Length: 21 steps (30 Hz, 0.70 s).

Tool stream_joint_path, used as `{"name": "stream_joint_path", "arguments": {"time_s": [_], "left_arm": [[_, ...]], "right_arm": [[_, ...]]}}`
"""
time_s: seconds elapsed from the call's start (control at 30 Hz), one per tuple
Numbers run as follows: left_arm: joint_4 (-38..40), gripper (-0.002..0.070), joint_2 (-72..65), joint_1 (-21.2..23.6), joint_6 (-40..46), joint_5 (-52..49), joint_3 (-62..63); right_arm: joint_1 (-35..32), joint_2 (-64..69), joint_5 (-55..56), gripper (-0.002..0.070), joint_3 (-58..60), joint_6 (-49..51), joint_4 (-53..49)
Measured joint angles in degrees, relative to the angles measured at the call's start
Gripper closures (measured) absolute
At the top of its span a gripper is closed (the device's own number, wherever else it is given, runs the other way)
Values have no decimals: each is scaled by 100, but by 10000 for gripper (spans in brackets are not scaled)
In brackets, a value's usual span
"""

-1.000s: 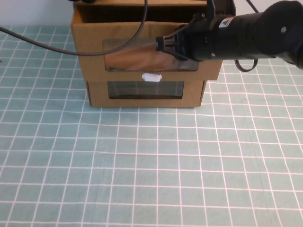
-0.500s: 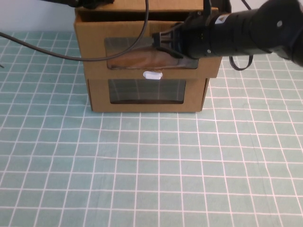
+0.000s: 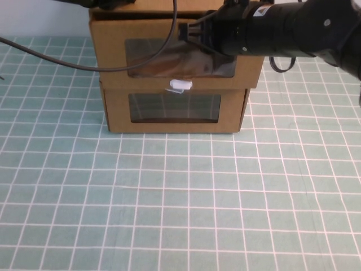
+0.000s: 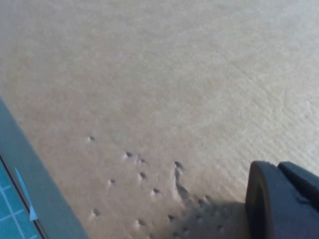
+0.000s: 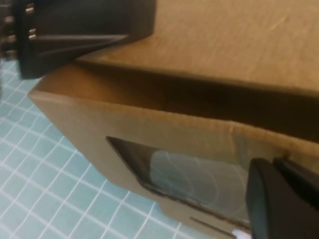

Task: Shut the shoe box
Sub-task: Close the shoe box with your right arm

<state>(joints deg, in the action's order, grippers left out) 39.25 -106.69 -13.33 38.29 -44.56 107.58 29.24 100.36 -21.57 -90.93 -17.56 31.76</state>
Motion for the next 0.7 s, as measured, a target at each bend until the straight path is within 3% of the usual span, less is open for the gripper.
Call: {"name": "stream_joint_path", "arguments": {"time_s": [0.7], "left_arm": [[-10,680,0,0,-24,37,0]], "right_arm": [[11,1035,-242,689,-1057,-12,19]]}}
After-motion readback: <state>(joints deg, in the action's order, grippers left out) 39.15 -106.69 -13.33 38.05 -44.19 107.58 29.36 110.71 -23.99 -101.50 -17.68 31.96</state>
